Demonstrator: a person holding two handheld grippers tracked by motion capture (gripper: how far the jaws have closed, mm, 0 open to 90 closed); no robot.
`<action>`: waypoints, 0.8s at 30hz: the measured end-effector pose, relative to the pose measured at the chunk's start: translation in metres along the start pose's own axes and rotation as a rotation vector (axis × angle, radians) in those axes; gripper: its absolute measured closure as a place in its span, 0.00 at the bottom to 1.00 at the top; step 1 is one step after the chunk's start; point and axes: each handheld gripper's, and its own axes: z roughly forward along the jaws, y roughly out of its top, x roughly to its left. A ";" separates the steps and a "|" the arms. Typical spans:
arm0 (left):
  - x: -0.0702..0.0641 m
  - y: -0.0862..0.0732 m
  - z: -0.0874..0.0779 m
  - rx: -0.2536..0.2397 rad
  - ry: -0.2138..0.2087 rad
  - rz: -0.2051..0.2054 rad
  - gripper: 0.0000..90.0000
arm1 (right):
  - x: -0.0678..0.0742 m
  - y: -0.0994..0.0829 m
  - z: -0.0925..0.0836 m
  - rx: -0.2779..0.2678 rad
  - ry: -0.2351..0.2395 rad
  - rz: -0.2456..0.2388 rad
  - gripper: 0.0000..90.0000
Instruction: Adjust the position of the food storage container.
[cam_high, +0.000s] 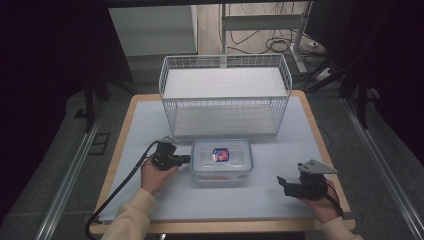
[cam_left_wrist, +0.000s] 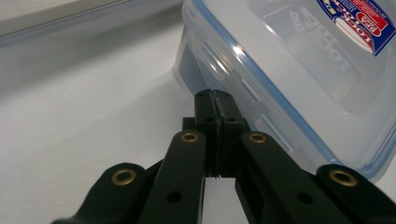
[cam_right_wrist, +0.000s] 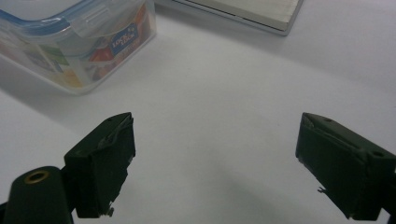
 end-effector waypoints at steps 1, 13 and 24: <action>0.000 0.000 -0.003 -0.005 0.000 0.002 1.00 | 0.000 0.000 0.000 -0.001 -0.001 0.001 0.13; -0.002 -0.014 -0.055 -0.117 0.011 -0.017 0.98 | 0.000 0.000 -0.001 -0.010 0.011 -0.006 0.14; -0.006 -0.027 -0.072 -0.179 0.076 -0.093 0.49 | 0.000 0.001 0.000 -0.019 0.069 0.037 0.14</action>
